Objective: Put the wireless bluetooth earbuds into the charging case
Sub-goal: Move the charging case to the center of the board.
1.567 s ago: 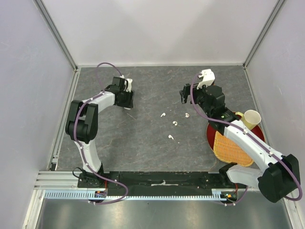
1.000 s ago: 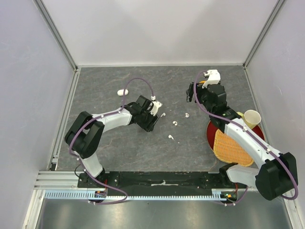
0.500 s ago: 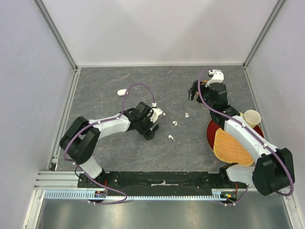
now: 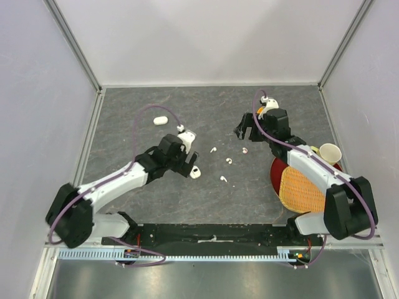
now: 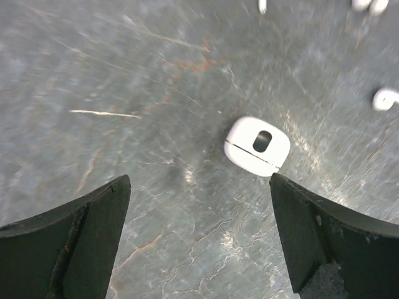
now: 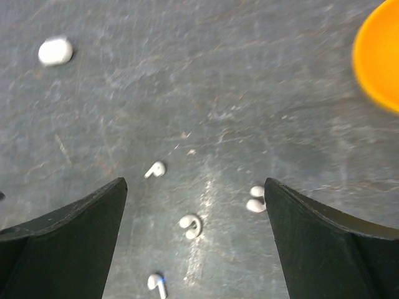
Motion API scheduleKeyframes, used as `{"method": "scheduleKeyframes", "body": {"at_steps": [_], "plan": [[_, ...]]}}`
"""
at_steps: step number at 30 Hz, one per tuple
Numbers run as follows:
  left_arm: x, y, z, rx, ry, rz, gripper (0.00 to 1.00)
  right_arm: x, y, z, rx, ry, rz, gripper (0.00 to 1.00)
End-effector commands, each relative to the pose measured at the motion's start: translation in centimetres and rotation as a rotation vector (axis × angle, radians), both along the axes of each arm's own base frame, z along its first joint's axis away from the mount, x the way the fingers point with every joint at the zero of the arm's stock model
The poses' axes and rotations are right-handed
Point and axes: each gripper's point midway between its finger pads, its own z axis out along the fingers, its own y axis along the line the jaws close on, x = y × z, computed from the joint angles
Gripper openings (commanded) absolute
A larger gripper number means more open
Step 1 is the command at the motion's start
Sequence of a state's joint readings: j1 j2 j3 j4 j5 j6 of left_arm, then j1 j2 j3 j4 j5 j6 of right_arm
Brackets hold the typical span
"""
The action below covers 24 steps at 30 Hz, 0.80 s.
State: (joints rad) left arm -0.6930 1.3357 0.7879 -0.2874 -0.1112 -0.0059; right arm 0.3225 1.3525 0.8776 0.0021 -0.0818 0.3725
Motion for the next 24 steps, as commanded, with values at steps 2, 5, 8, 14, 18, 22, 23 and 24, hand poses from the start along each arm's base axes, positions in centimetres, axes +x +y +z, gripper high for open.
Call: {"method": "scheduleKeyframes", "body": {"at_steps": [2,5,8,14,18,22,23,24], "plan": [[1.9,3.2,6.5,-0.170,-0.230,0.270,0.99,-1.6,4.4,-0.5,0.098,0.095,0.167,0.98],[2.0,5.7,8.0,-0.227,-0.277,0.379,0.99,-2.8,7.4,-1.7,0.046,0.125,0.223,0.97],[1.9,7.1,8.6,-0.274,-0.289,0.428,0.99,-3.5,10.2,-3.3,0.015,0.178,0.253,0.94],[1.6,9.5,8.0,-0.290,-0.283,0.572,0.99,-4.5,14.3,-5.8,-0.051,0.245,0.329,0.88],[1.4,11.3,8.1,-0.323,-0.292,0.686,0.99,-5.0,16.6,-7.1,-0.105,0.273,0.335,0.85],[1.1,13.1,8.3,-0.350,-0.318,0.773,0.99,-5.3,18.0,-7.9,-0.150,0.283,0.328,0.82],[1.0,13.5,8.1,-0.351,-0.318,0.791,0.99,-5.5,18.2,-8.4,-0.162,0.292,0.326,0.82],[1.0,13.9,8.0,-0.358,-0.318,0.805,0.99,-5.5,18.4,-8.4,-0.177,0.284,0.311,0.82]]}}
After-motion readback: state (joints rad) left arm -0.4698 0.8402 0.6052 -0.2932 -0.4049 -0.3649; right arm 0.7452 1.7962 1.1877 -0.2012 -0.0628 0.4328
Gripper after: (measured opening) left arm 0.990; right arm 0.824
